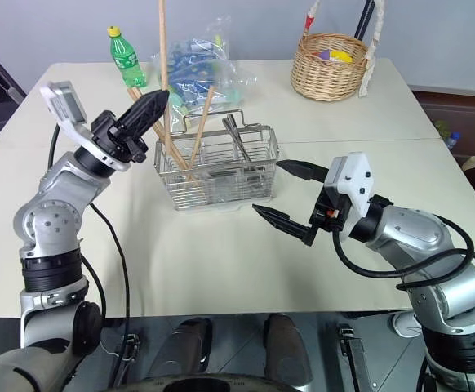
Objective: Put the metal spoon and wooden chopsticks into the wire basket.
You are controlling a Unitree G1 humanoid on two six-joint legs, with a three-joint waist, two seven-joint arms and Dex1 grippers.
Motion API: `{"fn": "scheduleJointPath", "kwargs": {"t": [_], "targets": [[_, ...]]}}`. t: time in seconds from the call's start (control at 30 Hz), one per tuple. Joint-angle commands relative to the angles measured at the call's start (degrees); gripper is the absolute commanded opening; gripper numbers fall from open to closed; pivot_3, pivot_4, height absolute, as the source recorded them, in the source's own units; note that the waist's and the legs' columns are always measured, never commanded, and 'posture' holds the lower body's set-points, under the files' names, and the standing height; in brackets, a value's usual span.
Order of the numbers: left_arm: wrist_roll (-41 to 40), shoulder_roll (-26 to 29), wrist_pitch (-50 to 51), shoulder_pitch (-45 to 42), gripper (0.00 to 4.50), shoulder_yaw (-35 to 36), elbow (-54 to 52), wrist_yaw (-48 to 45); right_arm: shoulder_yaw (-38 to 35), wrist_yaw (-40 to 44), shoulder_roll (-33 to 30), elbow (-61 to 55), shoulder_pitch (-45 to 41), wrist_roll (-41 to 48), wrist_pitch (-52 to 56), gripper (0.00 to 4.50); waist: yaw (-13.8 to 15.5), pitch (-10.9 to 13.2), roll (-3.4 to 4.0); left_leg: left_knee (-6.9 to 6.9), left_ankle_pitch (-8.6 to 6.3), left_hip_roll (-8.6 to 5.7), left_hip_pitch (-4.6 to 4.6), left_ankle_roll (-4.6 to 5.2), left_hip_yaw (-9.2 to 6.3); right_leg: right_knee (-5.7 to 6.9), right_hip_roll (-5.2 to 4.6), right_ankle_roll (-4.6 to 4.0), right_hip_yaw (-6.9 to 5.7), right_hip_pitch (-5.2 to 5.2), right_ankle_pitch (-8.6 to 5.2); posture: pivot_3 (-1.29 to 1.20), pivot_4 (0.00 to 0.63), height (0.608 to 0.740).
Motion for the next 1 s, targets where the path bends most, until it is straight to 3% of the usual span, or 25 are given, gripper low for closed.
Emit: {"fn": "scheduleJointPath", "kwargs": {"t": [0.03, 0.27, 0.4, 0.57, 0.6, 0.7, 0.83, 1.0], "targets": [[1.13, 0.17, -2.1, 1.16, 0.03, -0.43, -1.56, -0.04, -0.74, 0.06, -0.01, -1.11, -1.04, 0.09, -1.02, 4.5, -0.01, 0.0, 0.0, 0.0, 0.0, 0.0, 0.0, 0.0, 0.0, 0.0, 0.0, 0.0, 0.0, 0.0, 0.0, 0.0, 0.15, 0.74], [2.35, -0.42, -3.81, 5.12, 0.03, -1.21, -3.39, 0.63, -0.35, -0.02, 0.34, -0.64, -1.67, -0.01, -1.22, 4.5, 0.02, 0.0, 0.0, 0.0, 0.0, 0.0, -0.01, 0.0, -0.01, -0.03, 0.0, 0.0, 0.0, 0.0, 0.0, 0.0, 0.15, 0.74], [2.69, -0.46, -4.14, 6.26, 1.5, -1.58, -3.84, 0.83, -0.15, 0.07, 0.45, -0.38, -1.88, -0.11, -1.33, 4.5, 0.07, 0.0, 0.0, -0.01, 0.0, 0.0, -0.01, 0.0, -0.01, -0.04, 0.0, 0.0, 0.0, 0.0, 0.0, 0.0, 0.15, 0.74], [2.23, -0.41, -3.9, 6.81, 4.22, -1.52, -4.78, 1.33, 0.1, 0.34, 0.72, -0.08, -2.21, -0.3, -1.48, 4.5, 0.04, 0.0, 0.0, -0.01, 0.0, 0.0, -0.01, 0.01, -0.01, -0.04, 0.0, 0.0, 0.0, 0.0, 0.0, 0.0, 0.15, 0.74], [2.15, -0.33, -3.79, 6.74, 4.45, -1.44, -5.01, 1.52, 0.12, 0.43, 0.76, -0.03, -2.24, -0.37, -1.51, 4.5, 0.04, 0.0, 0.0, -0.01, 0.0, 0.0, -0.01, 0.01, -0.01, -0.04, 0.0, 0.0, 0.0, 0.0, 0.0, 0.0, 0.15, 0.74], [1.12, -0.02, -3.22, 5.71, 4.45, -0.61, -5.86, 2.61, 0.16, 0.64, 0.88, 0.16, -2.31, -0.55, -1.7, 4.5, 0.04, 0.0, 0.0, -0.01, 0.0, 0.0, 0.0, 0.01, -0.01, -0.04, 0.0, 0.0, 0.0, 0.0, 0.0, 0.0, 0.15, 0.74], [-5.96, 0.41, -0.58, 1.17, 4.45, 3.08, -7.45, 6.42, 0.09, 0.96, 0.94, 0.72, -2.24, -0.87, -2.17, 4.5, 0.08, 0.0, 0.0, 0.0, 0.0, 0.0, -0.02, 0.01, -0.02, -0.04, 0.0, 0.0, 0.0, 0.0, 0.0, 0.0, 0.15, 0.74], [-9.96, 4.64, 1.26, -4.74, 4.45, 7.5, -7.04, 12.31, -0.94, 0.67, 1.07, 3.26, -2.54, -1.68, -3.11, 4.5, -0.14, 0.0, 0.01, -0.02, -0.01, 0.0, 0.0, 0.01, -0.01, -0.05, 0.0, 0.0, 0.0, 0.0, 0.0, 0.0, 0.15, 0.74]]}}
